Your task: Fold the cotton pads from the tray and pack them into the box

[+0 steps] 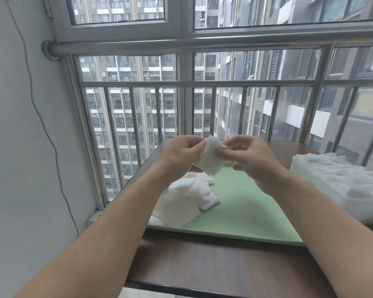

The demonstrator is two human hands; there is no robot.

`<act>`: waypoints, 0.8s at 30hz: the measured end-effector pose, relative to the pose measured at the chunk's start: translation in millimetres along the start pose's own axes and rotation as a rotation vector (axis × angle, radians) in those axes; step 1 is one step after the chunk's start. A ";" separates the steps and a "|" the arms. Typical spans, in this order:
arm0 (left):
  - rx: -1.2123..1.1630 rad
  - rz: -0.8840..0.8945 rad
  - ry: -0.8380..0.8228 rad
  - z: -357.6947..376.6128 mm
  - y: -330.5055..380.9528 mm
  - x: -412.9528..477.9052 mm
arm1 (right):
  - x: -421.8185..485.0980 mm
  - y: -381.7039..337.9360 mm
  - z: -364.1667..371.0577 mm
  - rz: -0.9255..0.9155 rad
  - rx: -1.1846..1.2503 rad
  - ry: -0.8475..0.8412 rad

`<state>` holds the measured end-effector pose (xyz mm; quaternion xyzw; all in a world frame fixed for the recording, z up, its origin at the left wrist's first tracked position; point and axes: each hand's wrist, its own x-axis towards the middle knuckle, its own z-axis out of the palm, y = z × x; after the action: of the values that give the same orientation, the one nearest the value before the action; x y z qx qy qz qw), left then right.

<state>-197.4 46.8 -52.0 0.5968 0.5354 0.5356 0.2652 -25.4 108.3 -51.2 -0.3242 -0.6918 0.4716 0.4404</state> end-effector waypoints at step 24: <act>0.353 0.325 -0.026 30.6 42.6 -8.0 | -20.5 -70.8 -52.5 -0.103 -0.533 -0.177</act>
<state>-152.8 35.0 -25.6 0.7190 0.5142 0.4617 0.0737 28.6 85.4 17.8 -0.3505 -0.8427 0.2766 0.3010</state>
